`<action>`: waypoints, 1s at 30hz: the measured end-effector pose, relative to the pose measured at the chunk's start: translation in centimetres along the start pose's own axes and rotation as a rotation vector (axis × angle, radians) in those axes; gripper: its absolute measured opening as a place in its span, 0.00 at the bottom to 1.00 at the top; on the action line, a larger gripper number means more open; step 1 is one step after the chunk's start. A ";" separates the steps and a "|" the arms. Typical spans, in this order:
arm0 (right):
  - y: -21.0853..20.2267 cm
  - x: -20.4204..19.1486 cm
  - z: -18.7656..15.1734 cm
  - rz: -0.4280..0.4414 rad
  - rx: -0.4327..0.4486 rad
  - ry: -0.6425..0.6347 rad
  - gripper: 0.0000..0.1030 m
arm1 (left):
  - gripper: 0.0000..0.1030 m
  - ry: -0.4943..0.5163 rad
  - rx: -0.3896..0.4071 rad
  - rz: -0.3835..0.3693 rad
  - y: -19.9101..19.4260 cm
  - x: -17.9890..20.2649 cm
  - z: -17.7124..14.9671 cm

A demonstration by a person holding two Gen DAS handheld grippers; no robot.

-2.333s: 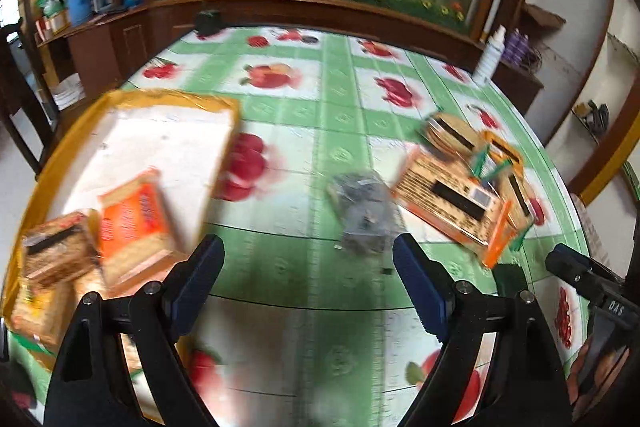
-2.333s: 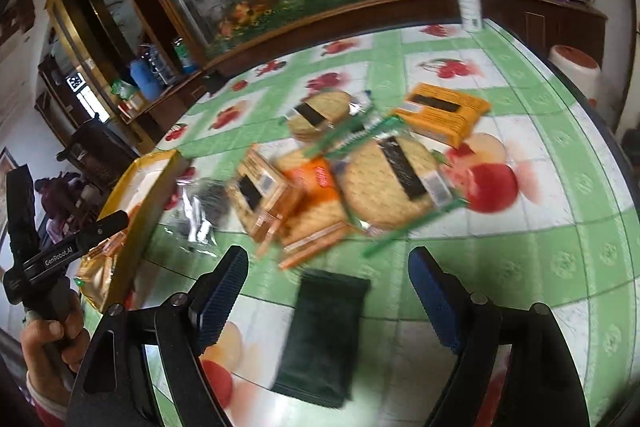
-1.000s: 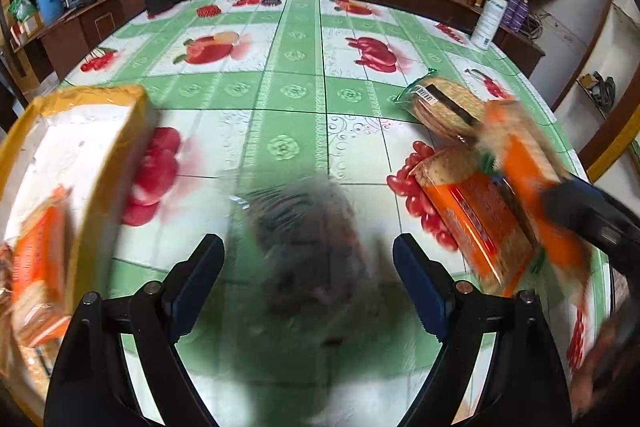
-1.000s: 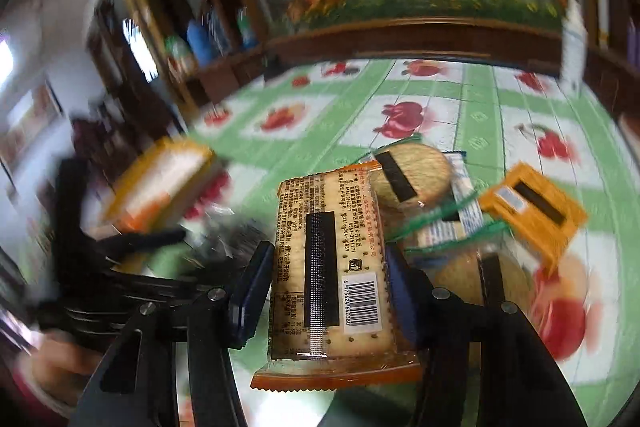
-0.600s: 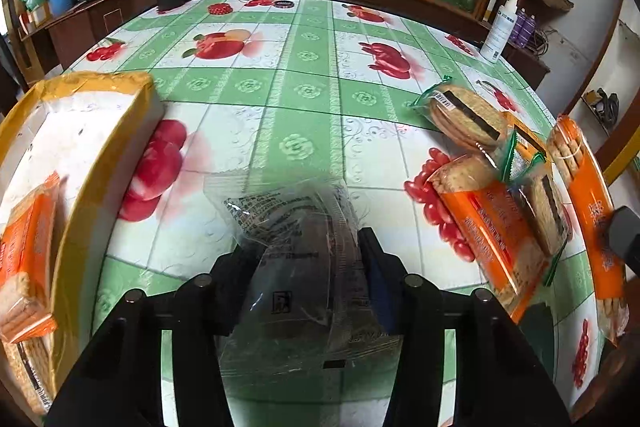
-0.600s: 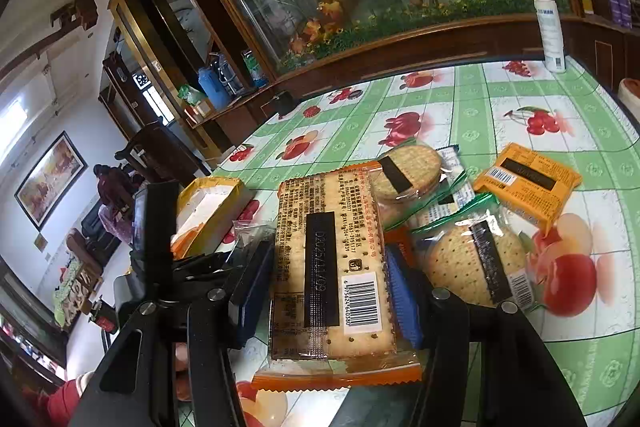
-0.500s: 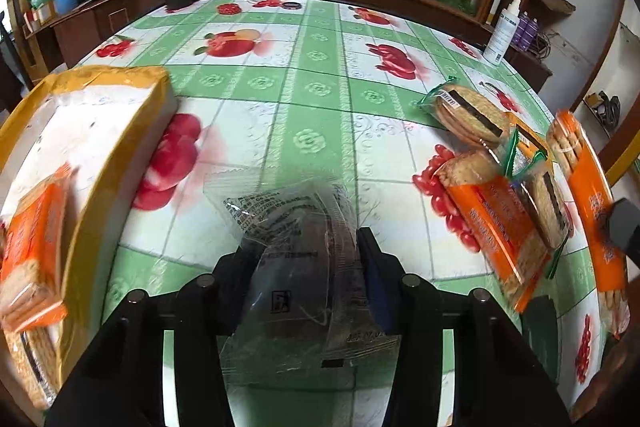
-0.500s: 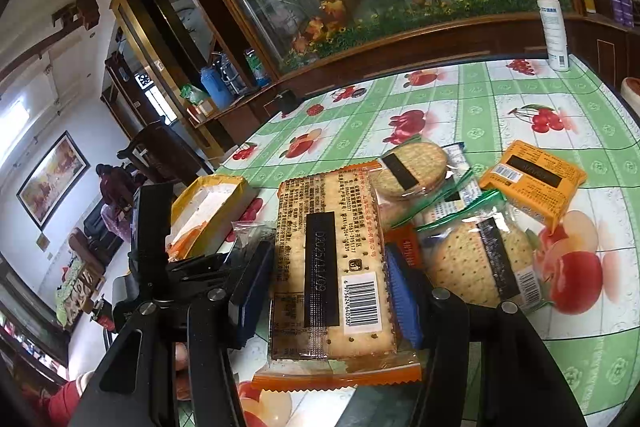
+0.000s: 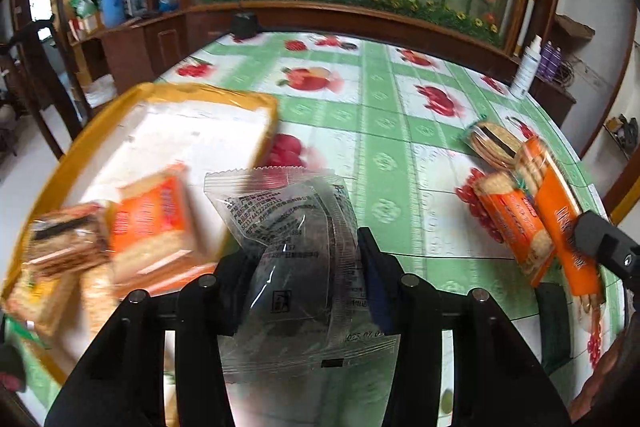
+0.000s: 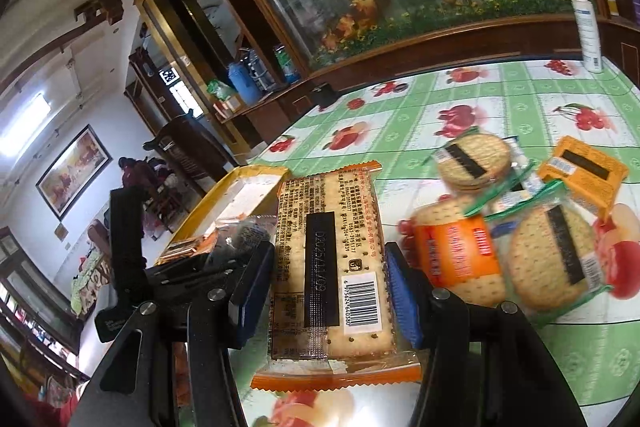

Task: Organize snacks
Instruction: 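Carry the bag and cracker pack over the tray and open both tools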

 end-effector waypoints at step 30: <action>10.4 -15.0 -0.2 0.183 -0.122 -0.122 0.54 | 0.44 -0.112 0.066 0.221 -1.9 -13.2 0.0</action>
Point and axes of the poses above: each gripper's, at about its wrist camera, not at the fingertips, and y roughly the way its jaws point, x to its right, z to its top, the point moved 8 cm from there along y, roughly the way its jaws point
